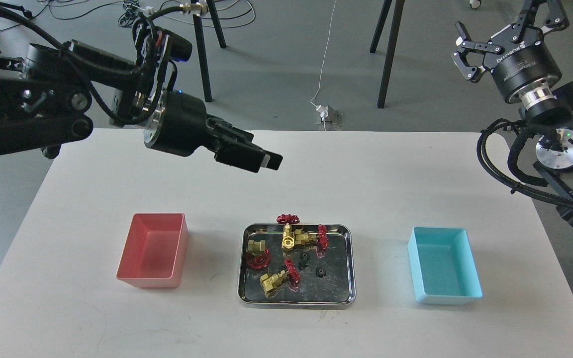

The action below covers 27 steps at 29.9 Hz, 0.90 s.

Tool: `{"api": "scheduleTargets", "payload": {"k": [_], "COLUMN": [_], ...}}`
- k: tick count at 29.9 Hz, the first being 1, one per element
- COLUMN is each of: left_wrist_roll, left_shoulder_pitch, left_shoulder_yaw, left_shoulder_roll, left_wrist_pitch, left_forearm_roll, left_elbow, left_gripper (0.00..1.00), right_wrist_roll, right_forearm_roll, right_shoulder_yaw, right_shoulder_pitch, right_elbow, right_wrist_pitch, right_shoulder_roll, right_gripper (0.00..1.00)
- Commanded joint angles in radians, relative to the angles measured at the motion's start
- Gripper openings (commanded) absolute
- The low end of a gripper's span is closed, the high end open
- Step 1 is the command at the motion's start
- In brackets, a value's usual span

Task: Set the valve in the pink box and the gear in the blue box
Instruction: 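Swing the left gripper over the metal tray toward the brass parts, then lower the left gripper and grasp a brass valve with red handwheel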

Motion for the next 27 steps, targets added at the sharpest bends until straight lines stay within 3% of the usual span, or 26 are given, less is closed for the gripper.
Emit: {"api": "scheduleTargets", "payload": {"k": [1,6,13,27], "left_wrist_roll": [0.0,0.0,0.0,0.0], "left_shoulder_pitch": [0.052,0.196,0.39,0.462], "left_shoulder_yaw": [0.113,0.108,0.042,0.038], "left_shoulder_roll": [-0.066,-0.149,-0.23,-0.273], "left_wrist_pitch": [0.147,0.226,0.289,0.329], "left_forearm_roll": [0.111,0.115,0.132,0.132], "left_elbow": [0.008,0.087,0.281,0.314], "left_gripper": [0.99,0.99,0.99,0.94], "right_wrist_roll": [-0.003,-0.004,-0.003,-0.003], "right_forearm_roll": [0.0,-0.002,0.0,0.0], "right_shoulder_yaw": [-0.009,-0.017,-0.019,-0.016], "right_shoulder_pitch": [0.052,0.118,0.105,0.079], "right_elbow": [0.006,-0.009,-0.016,-0.012], "right_wrist_pitch": [-0.063,-0.177,-0.183,-0.183], "right_shoulder_roll": [0.022,0.021,0.013,0.007], "right_gripper": [1.0,1.0,1.0,1.0]}}
